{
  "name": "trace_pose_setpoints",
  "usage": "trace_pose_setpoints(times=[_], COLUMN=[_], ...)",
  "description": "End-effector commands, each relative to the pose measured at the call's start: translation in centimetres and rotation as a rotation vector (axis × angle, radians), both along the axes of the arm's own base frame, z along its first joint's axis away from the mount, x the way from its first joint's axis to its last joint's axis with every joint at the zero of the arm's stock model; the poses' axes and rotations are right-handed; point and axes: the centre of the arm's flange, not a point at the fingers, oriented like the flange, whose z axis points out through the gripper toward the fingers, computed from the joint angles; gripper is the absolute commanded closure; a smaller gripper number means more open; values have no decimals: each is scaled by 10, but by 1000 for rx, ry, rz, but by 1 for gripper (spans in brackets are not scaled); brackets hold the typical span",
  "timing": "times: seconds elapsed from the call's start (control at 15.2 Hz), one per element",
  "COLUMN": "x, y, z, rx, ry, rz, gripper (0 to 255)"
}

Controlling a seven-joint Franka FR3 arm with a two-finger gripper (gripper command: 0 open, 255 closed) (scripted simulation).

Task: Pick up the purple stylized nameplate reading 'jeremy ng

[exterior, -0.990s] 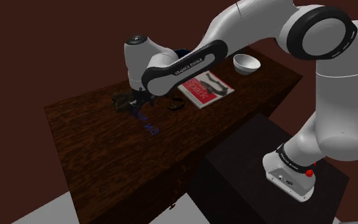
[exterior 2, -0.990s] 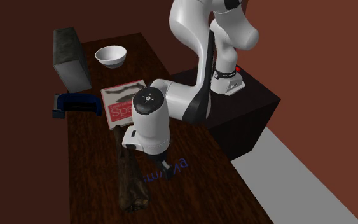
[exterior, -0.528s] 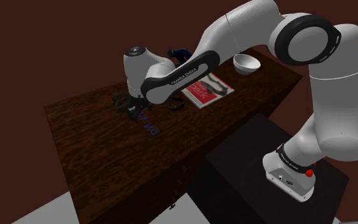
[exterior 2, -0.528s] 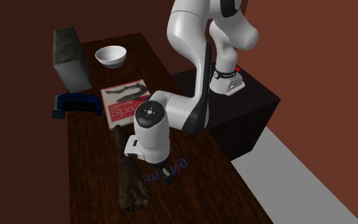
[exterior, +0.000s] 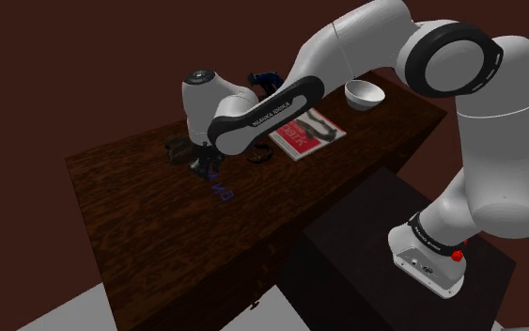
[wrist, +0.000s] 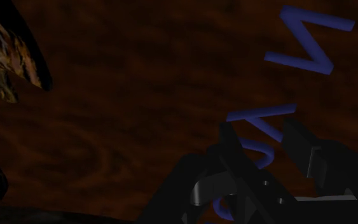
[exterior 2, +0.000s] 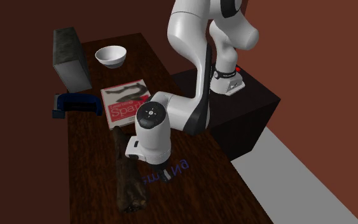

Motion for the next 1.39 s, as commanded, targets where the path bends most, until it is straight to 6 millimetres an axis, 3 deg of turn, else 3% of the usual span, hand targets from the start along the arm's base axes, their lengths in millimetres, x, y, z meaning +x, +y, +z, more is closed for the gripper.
trace_pose_setpoints(times=[0.0,0.2,1.19,1.32], x=[1,1,1,1], y=[-4,-4,-4,-4], z=[-3,-5,74,75], rx=[-7,-7,-7,-7], ry=[4,4,4,4], rz=[-4,-4,-4,-4], gripper=[255,255,255,255])
